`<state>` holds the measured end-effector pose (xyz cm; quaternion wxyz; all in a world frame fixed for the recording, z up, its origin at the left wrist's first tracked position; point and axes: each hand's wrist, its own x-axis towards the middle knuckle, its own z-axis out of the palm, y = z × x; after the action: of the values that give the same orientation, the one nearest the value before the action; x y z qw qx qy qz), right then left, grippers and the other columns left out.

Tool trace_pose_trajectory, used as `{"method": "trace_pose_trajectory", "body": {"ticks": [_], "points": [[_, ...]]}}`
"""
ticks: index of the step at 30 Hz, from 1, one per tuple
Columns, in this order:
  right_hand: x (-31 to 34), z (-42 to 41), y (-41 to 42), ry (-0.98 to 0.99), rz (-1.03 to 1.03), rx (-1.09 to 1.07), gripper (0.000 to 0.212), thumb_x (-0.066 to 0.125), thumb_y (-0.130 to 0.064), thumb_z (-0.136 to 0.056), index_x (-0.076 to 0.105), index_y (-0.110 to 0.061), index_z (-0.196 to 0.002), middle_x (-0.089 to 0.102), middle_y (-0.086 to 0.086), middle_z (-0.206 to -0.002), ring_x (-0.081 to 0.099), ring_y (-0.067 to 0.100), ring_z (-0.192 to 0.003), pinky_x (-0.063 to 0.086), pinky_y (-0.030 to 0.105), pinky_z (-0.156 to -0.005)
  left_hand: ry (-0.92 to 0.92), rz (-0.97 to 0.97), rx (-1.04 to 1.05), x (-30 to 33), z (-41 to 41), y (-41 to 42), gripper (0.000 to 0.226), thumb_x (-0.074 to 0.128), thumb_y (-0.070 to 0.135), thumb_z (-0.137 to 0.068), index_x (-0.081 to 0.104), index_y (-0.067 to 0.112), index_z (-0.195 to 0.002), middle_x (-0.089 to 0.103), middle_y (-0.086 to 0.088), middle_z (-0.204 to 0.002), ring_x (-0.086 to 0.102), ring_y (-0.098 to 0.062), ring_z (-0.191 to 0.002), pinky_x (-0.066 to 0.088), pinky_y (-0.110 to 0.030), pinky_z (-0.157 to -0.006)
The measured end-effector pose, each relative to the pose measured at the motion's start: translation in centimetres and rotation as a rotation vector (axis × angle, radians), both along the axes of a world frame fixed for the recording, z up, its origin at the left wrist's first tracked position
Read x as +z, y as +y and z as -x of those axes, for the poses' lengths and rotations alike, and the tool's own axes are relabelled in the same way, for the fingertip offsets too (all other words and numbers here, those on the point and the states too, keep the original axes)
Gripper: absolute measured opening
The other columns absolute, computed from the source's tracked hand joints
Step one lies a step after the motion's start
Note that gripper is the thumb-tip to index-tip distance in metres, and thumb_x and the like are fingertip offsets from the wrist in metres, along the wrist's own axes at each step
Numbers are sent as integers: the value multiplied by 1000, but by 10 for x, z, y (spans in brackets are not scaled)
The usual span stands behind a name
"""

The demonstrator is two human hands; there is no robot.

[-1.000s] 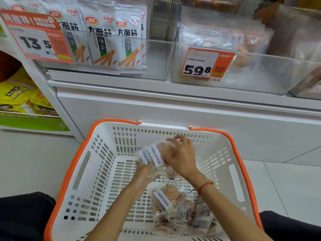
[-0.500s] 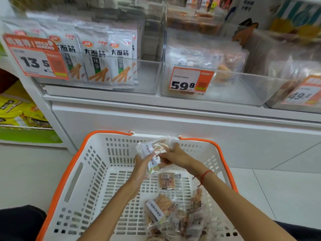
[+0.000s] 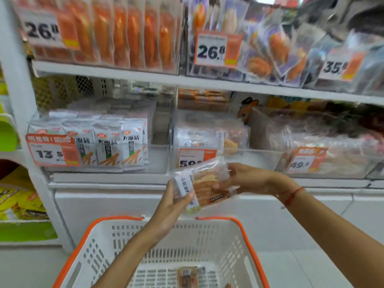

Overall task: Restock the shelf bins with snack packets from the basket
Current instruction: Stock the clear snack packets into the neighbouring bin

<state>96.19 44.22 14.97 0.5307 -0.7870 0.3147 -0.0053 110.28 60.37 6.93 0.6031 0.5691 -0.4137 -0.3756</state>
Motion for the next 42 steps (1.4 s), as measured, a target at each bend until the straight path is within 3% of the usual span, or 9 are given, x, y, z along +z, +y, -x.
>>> {"method": "trace_pose_trajectory", "body": {"ticks": [4,7,13,18,21,26,30,36,42], "points": [[35,23,-16,-271,114,-8,44,76,-12,-77,61,-23,-117,66,8,-117,62,24,-110,50,42,-96,-178,124,88,42,-2,-33,48,67,45,-79,49,33,-122,58,12,-124,53,-6,-118,44,-22,-99],[54,32,-24,-491,258,-131,40,74,-6,-74,62,-25,-108,68,0,-111,64,14,-105,53,27,-87,-438,149,156,85,-6,-65,26,68,30,-84,46,36,-95,46,21,-98,50,1,-93,39,-8,-78],[58,34,-67,-567,500,-347,35,71,-8,-81,56,-20,-111,64,-1,-112,62,8,-101,53,14,-73,-868,136,223,136,-13,-135,56,75,36,-77,43,41,-123,59,11,-94,59,-16,-86,48,-31,-72],[43,17,-101,-433,447,-612,45,75,-3,-77,46,-14,-110,57,4,-108,57,15,-95,46,14,-64,-1045,-17,195,131,-16,-188,48,76,41,-74,47,35,-112,64,5,-88,63,-23,-86,49,-33,-71],[38,9,-117,-232,381,-604,57,70,1,-80,35,-8,-125,53,7,-107,50,11,-86,40,10,-53,-1195,-135,169,124,-17,-209,56,76,46,-73,49,27,-119,65,1,-101,60,-24,-100,42,-33,-81],[25,-11,-141,139,455,-526,101,73,-14,-80,-1,1,-147,40,22,-141,44,31,-128,40,33,-99,-1561,-418,150,117,-22,-230,54,73,55,-71,63,17,-108,61,-3,-117,46,-23,-118,32,-38,-103],[14,-27,-157,314,559,-412,111,68,-11,-84,-22,-22,-147,46,23,-137,50,37,-121,44,42,-100,-1726,-533,138,120,-14,-243,31,64,35,-84,60,17,-108,59,-5,-119,44,-23,-121,31,-35,-104],[11,-33,-173,387,627,-339,88,66,-9,-84,7,-27,-148,43,20,-139,47,38,-122,43,46,-102,-1864,-609,100,117,-7,-247,60,65,47,-82,49,15,-131,51,-7,-133,41,-24,-129,28,-35,-108],[28,-38,-164,539,1206,-234,59,74,-26,-80,48,-11,-130,36,10,-139,49,34,-117,45,44,-91,-1963,-573,120,124,-6,-249,73,66,64,-73,51,18,-127,56,-3,-127,44,-22,-125,31,-33,-102]]}}
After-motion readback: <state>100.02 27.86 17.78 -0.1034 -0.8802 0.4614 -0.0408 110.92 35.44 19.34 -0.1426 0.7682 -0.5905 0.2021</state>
